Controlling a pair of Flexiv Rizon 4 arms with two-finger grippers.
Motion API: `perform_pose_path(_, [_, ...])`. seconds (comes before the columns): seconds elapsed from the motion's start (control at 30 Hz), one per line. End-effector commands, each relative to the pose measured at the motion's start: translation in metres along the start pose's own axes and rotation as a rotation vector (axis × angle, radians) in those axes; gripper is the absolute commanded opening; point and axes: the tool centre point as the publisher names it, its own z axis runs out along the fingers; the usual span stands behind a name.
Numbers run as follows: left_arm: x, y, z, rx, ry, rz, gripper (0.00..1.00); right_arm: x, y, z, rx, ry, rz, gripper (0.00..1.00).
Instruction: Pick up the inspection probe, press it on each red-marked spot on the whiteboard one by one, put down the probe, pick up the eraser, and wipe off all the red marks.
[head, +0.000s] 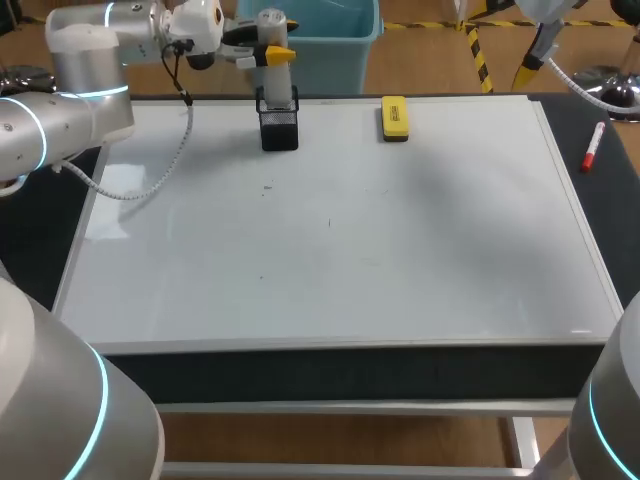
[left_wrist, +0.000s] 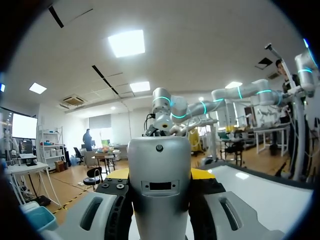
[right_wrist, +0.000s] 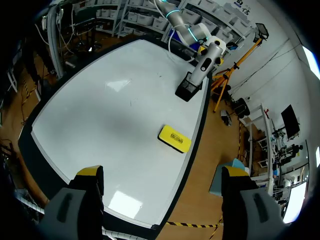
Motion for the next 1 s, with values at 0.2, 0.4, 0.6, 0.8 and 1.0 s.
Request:
perform_pose_path(0.2, [-0.011,0.016,-0.004,0.004,0.007,-0.013,0.0,0.0,0.0,-0.001,0.003,0.003,-0.001,1.0])
perform_pose_path(0.4, [-0.012,0.029,-0.004,0.005,0.002,-0.044,0.0,0.0,0.0,-0.001,0.003,0.003,-0.001,1.0])
perform_pose_path(0.6, [-0.012,0.04,-0.002,0.001,0.002,-0.064,0.0,0.0,0.0,-0.001,0.003,0.003,-0.001,1.0])
perform_pose_path(0.8, [-0.013,0.05,-0.003,-0.008,0.002,-0.065,0.0,0.0,0.0,-0.001,0.003,0.003,-0.001,1.0])
perform_pose_path(1.0, [-0.011,0.058,-0.004,-0.015,-0.001,-0.067,0.0,0.0,0.0,-0.001,0.003,0.003,-0.001,1.0])
